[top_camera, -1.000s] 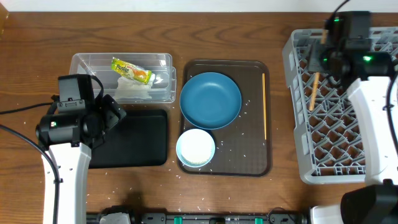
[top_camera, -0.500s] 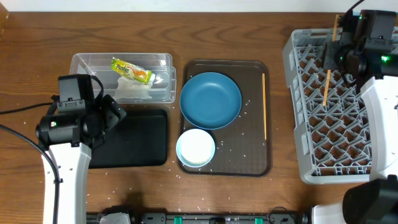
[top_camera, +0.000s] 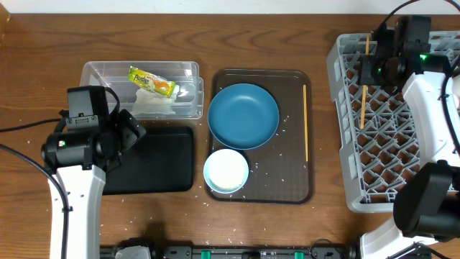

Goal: Sort waste into correct bins and load items into the dishwasher rack
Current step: 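Lift the chopstick and drop it into the dish rack, then return the right gripper to the tray and pinch the second chopstick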

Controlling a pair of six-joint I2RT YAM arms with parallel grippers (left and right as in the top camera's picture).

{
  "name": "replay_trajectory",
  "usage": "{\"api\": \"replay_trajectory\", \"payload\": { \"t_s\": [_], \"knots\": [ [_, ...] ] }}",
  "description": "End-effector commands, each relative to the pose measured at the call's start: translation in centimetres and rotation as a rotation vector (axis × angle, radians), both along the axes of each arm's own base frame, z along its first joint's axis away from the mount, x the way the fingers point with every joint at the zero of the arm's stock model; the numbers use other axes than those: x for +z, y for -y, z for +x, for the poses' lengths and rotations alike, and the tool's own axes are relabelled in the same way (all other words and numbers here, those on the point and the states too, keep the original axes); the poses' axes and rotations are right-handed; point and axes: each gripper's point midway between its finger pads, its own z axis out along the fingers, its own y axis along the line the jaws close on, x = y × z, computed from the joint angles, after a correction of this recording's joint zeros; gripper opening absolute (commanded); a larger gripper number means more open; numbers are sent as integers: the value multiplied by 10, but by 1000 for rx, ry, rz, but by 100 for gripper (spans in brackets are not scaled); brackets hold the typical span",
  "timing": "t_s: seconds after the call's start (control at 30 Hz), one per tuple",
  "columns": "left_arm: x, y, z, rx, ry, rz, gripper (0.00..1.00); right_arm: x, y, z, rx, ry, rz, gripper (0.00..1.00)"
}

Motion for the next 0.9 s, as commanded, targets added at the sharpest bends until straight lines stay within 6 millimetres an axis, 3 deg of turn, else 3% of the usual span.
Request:
{"api": "replay_trajectory", "payload": {
  "t_s": [0.0, 0.2, 0.33, 0.4, 0.5, 0.6, 0.77, 0.87],
  "knots": [
    [3, -2, 1, 7, 5, 1, 98, -2, 0, 1, 18, 0, 4, 8],
    [3, -2, 1, 7, 5, 1, 98, -3, -1, 0, 17, -5, 6, 14],
    [3, -2, 1, 7, 5, 1, 98, -3, -8, -2, 38, -8, 43, 29],
    [3, -2, 1, 7, 5, 1, 98, -1, -21, -3, 76, -8, 106, 32],
    [3, -2, 1, 7, 5, 1, 98, 4, -39, -7, 130, -4, 202, 58],
    [3, -2, 1, 7, 5, 1, 98, 13, -62, -12, 198, 2, 322, 77],
    [3, -2, 1, 7, 5, 1, 98, 30, -109, -32, 330, -30, 557, 79],
    [3, -2, 1, 7, 5, 1, 98, 23, -127, -46, 353, -100, 548, 78]
  ]
}}
